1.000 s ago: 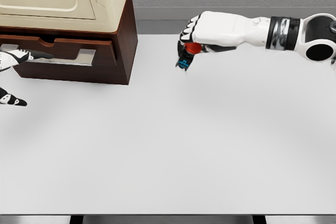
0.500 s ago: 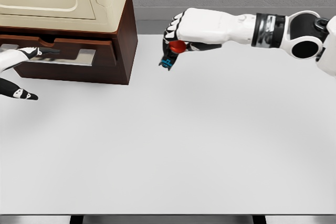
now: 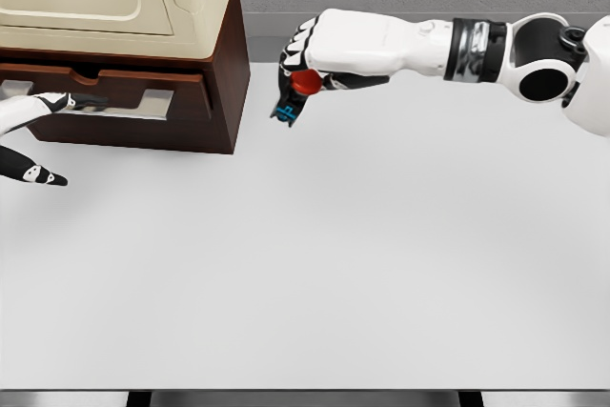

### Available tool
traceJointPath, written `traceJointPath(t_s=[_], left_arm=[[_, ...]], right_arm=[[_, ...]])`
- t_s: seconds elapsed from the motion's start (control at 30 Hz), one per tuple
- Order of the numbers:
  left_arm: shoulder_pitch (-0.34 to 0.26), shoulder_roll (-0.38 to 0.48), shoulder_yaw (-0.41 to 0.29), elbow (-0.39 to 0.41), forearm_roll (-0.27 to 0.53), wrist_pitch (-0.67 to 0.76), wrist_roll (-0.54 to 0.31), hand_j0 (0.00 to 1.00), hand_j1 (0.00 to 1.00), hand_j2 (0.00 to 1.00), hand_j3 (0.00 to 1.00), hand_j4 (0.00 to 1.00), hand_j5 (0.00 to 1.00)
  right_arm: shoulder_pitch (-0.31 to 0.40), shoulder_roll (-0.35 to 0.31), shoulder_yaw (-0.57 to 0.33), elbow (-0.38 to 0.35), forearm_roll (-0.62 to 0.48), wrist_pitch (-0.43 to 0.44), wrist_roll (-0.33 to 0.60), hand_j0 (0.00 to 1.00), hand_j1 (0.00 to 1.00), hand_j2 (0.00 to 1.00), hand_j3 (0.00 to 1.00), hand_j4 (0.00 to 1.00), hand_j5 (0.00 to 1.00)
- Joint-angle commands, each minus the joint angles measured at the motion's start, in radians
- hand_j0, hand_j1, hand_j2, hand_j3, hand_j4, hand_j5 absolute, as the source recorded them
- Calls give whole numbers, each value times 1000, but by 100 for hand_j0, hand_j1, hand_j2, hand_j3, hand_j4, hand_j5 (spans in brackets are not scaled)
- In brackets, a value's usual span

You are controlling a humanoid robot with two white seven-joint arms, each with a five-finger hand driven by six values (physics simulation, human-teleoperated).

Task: Open the cabinet drawer with left arm, and place a switch into the drawer with right arm

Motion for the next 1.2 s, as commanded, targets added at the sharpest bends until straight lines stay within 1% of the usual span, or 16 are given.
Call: traceJointPath(t_s=[0.0,0.2,0.47,0.6,0.67,0.8,0.97,1.03,1.17], left_arm=[[0,2,-3,-5,-1,-2,-15,100,100,100,100,100,100],[2,12,-3,-16,0,-2,-38,100,100,100,100,100,100],[5,46,-9,-70,11,-2,-50,100,100,100,100,100,100],[9,74,-10,-99,14,-2,-49,100,100,100,100,100,100],[12,77,-10,-101,13,-2,-50,100,100,100,100,100,100],[15,91,-12,-117,13,-2,-49,100,100,100,100,100,100],[35,109,-7,-154,14,-2,-44,100,100,100,100,100,100],[57,118,0,-171,17,-2,-41,100,100,100,100,100,100],[60,134,0,-193,20,-2,-40,100,100,100,100,100,100]], right_arm=[[0,8,-2,-1,-8,0,-1,49,49,49,49,49,49],[-6,16,-2,-4,-17,0,-1,49,49,49,49,49,49],[-9,36,-2,-12,-17,0,-1,49,49,49,49,49,49],[-17,37,-4,-33,-19,0,-1,49,49,49,49,49,49],[-25,36,-19,-61,-42,0,-1,49,49,49,49,49,49],[-29,51,-36,-66,-46,0,-1,49,49,49,49,49,49],[-35,72,-42,-66,-57,0,-1,49,49,49,49,49,49],[-37,75,-42,-64,-62,0,-1,49,49,49,49,49,49],[-37,77,-65,-67,-63,0,-2,49,49,49,49,49,49]])
